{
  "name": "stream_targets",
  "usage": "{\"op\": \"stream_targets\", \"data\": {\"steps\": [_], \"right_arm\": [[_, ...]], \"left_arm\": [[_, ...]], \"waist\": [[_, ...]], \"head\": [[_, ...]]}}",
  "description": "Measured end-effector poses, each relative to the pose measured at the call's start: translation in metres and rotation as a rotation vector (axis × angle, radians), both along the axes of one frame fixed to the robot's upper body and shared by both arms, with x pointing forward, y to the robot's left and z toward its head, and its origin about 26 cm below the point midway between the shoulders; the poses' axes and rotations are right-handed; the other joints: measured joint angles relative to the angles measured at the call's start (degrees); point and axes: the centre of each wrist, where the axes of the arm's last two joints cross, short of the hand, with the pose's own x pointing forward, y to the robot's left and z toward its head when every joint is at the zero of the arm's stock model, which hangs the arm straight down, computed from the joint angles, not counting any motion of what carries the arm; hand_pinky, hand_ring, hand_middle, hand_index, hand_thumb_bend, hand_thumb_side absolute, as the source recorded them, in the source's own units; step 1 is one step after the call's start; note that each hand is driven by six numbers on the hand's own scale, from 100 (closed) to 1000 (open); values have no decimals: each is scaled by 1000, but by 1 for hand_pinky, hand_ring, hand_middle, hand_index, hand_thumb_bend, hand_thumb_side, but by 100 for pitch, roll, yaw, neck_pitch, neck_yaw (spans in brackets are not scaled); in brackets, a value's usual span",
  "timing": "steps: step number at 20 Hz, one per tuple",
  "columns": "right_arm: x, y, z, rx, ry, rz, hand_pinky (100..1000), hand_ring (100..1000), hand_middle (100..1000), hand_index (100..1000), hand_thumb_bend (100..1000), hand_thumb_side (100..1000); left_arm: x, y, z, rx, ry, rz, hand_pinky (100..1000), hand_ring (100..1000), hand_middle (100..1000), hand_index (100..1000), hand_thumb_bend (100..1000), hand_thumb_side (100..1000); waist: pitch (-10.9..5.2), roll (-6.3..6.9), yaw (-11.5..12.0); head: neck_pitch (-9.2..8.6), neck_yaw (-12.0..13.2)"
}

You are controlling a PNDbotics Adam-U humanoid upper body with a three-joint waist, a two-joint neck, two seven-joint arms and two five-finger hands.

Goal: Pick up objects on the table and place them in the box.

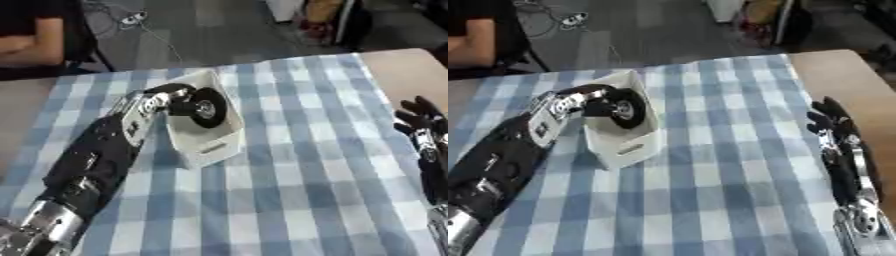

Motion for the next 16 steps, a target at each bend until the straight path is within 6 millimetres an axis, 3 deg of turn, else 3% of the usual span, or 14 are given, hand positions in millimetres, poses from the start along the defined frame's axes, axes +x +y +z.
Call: {"op": "stream_targets", "data": {"steps": [5, 16], "right_arm": [[0, 0, 0, -1, 1, 0, 870, 878, 869, 967, 100, 704], [-1, -3, -3, -9, 12, -6, 870, 878, 869, 967, 100, 705]], "left_arm": [[2, 1, 0, -64, 46, 72, 918, 971, 1000, 904, 615, 780], [6, 14, 12, 78, 2, 79, 930, 973, 1000, 888, 636, 797]], "waist": [[-29, 39, 14], [-41, 83, 49]], "head": [[0, -46], [0, -95]]}}
